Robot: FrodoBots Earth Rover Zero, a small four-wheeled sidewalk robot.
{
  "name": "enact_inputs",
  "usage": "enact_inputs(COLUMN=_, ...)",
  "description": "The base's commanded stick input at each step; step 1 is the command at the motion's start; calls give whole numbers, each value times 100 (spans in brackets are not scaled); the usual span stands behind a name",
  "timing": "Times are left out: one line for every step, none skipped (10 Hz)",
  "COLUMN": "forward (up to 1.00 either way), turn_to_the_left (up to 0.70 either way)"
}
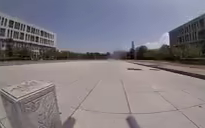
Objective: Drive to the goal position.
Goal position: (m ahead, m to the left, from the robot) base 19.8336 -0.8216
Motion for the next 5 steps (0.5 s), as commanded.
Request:
enact_inputs(forward=-100, turn_to_the_left=0)
enact_inputs(forward=-100, turn_to_the_left=0)
enact_inputs(forward=-100, turn_to_the_left=0)
enact_inputs(forward=-100, turn_to_the_left=0)
enact_inputs(forward=-100, turn_to_the_left=0)
